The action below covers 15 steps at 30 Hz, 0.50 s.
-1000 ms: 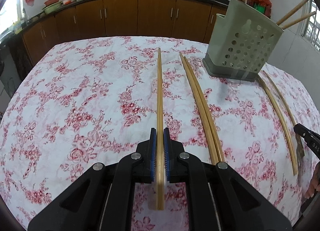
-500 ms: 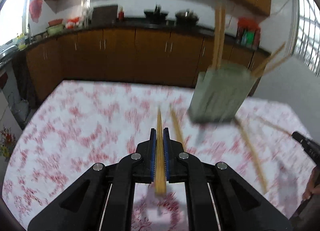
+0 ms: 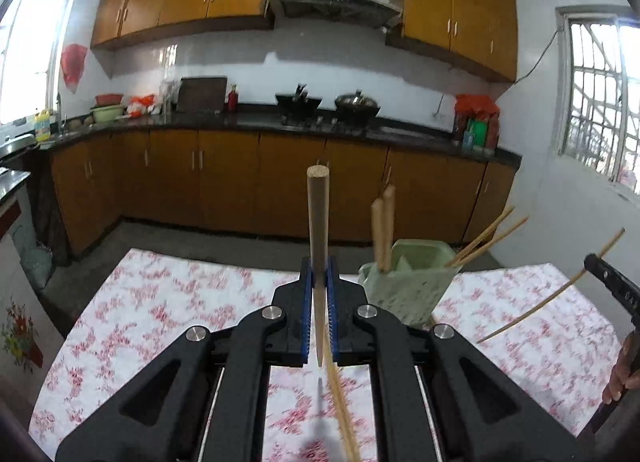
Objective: Organize utensils
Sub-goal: 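Lift both held chopsticks and carry them over the green holder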
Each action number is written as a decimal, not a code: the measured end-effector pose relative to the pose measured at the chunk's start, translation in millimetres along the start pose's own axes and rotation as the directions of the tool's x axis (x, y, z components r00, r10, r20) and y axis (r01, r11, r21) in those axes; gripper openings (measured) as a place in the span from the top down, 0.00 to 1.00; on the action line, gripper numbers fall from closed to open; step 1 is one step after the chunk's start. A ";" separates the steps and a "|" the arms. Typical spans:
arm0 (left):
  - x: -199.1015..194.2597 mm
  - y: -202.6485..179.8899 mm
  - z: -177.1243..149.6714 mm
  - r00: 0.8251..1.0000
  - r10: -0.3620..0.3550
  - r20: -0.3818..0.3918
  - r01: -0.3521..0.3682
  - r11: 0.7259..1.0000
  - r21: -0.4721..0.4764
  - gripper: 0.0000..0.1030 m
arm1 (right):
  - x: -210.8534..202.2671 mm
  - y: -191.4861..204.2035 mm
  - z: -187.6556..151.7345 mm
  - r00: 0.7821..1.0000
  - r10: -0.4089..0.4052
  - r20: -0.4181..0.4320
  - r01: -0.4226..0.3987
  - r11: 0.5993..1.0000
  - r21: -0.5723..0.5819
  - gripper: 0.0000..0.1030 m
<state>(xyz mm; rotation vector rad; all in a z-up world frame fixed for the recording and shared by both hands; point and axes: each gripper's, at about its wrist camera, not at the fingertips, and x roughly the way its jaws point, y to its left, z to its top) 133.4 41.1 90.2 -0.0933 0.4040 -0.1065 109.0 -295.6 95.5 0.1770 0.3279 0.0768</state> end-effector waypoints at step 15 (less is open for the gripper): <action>-3.2 -57.9 67.3 0.958 -0.086 0.273 0.096 0.995 -0.021 0.93 | 25.9 54.8 67.3 0.978 0.145 0.148 -0.145 0.989 -0.015 0.92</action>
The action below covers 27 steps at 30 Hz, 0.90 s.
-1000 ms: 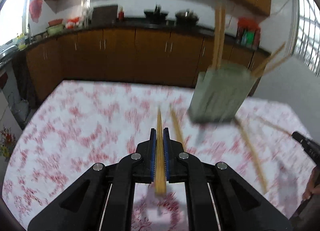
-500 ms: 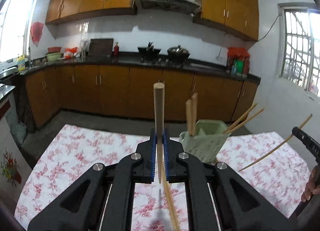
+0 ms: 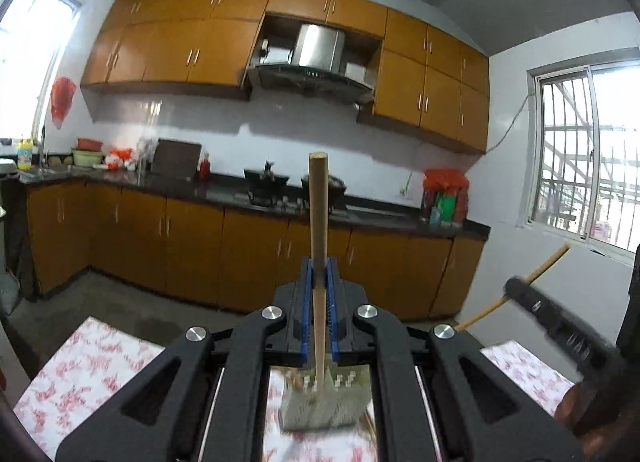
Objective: Organize utensils
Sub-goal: 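Lift both held chopsticks and carry them over the green holder, then open both tools to drop the chopsticks into the green holder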
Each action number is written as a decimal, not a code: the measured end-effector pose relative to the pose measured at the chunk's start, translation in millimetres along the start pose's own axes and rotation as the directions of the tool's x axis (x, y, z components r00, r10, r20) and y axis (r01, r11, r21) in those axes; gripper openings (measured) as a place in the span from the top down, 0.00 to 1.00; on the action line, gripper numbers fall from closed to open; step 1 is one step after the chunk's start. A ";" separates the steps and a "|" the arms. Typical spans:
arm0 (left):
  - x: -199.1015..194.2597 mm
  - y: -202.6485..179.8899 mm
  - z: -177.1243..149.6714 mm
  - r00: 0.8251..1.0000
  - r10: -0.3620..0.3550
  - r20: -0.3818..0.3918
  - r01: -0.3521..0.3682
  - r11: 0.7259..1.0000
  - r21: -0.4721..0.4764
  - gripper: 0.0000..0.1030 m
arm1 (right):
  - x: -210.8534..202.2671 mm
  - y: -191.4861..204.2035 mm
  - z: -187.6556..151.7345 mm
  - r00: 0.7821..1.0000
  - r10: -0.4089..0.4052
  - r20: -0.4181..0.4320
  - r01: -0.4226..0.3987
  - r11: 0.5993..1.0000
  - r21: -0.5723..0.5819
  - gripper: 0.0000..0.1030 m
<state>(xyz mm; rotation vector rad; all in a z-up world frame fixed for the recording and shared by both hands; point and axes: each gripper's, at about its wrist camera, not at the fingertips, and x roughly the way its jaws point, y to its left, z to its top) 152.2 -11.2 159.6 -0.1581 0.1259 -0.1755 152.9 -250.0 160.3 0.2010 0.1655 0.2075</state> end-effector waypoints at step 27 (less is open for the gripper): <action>6.9 16.0 -24.0 0.994 0.034 -0.103 -0.036 0.999 -0.020 0.67 | -8.3 -13.2 -27.3 0.990 -0.119 -0.074 0.115 0.992 -0.049 0.72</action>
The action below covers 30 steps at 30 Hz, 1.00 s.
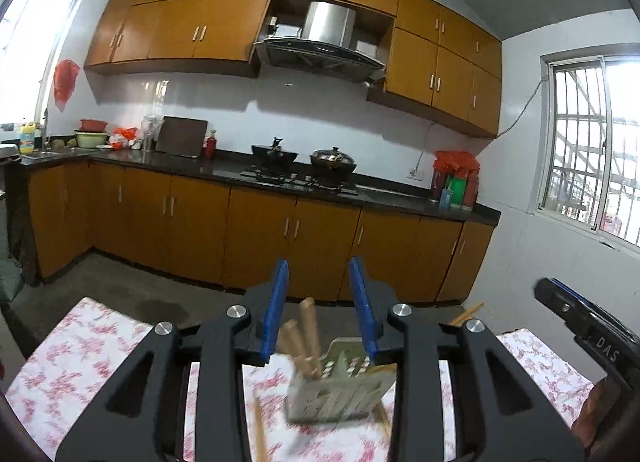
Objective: Organize utensils
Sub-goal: 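Open both tools to drop the chopsticks into the green holder, then move both tools back down to the chopsticks on the cloth, then grasp a chopstick with the right tool while the left tool grasps another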
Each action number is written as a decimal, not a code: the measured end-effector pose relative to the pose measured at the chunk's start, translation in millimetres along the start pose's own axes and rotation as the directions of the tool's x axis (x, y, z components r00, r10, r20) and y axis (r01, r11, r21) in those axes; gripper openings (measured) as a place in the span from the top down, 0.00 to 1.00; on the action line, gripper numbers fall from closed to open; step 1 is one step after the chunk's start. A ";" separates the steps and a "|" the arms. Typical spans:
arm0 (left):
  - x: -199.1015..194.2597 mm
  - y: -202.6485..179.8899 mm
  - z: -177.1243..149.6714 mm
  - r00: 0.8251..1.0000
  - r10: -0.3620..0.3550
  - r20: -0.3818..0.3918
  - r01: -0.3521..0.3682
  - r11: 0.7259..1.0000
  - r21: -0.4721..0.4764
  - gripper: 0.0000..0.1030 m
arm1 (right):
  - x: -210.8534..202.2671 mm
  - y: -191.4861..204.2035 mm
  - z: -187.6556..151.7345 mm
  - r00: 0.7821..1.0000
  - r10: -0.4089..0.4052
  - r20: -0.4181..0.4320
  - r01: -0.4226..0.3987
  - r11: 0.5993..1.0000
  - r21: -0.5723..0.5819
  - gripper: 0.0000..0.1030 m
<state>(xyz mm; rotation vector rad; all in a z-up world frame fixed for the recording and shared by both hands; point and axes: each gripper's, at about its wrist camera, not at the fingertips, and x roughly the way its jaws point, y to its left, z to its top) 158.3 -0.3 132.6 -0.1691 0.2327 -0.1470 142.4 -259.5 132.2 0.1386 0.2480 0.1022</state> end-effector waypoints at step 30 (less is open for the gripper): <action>46.0 57.8 -195.6 0.791 0.089 -0.605 -0.101 0.995 0.015 0.67 | 76.4 -21.2 -221.1 0.785 -0.072 -0.615 0.084 0.996 -0.010 0.92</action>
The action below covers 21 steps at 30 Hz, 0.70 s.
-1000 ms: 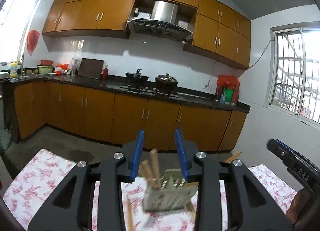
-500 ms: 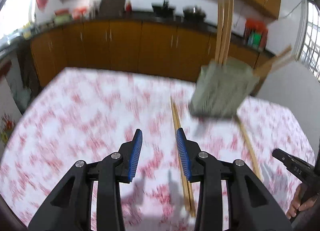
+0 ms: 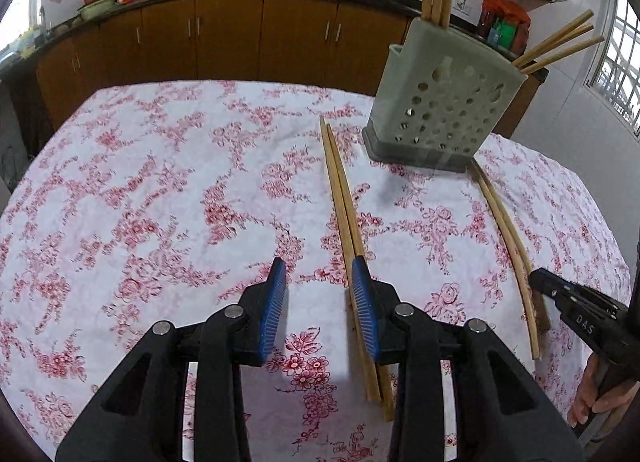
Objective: Organize utensils
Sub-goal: 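Grasp a chopstick with the right tool while the left tool grasps another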
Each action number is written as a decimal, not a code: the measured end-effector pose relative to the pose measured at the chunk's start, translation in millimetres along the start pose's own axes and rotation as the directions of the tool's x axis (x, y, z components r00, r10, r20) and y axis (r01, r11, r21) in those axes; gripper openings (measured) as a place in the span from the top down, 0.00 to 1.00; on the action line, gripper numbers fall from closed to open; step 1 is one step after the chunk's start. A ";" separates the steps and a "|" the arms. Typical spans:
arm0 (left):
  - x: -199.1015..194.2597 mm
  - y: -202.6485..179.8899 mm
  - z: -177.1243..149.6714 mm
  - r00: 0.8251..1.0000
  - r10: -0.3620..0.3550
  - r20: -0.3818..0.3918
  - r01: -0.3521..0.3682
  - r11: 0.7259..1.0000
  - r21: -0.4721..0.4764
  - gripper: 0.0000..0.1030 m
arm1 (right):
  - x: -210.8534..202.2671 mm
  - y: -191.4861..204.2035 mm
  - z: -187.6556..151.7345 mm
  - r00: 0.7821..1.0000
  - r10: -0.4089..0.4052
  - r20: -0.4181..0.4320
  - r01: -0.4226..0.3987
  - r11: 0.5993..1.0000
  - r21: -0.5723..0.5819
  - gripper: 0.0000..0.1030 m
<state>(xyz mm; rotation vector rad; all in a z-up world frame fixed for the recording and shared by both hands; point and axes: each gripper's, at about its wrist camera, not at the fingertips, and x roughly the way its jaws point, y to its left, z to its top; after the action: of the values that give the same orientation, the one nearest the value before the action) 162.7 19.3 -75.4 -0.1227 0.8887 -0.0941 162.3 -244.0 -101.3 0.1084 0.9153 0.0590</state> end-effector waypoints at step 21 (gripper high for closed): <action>24.8 -24.8 -5.6 0.999 0.040 -0.025 -0.038 0.996 0.082 0.86 | -2.9 -8.5 -2.1 1.000 -0.007 0.020 0.007 1.000 -0.005 0.89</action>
<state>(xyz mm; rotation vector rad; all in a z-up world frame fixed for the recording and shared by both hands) 173.1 -8.9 -94.3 -0.0282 0.9116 -0.0958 159.0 -252.5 -101.3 0.1013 0.8955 0.0534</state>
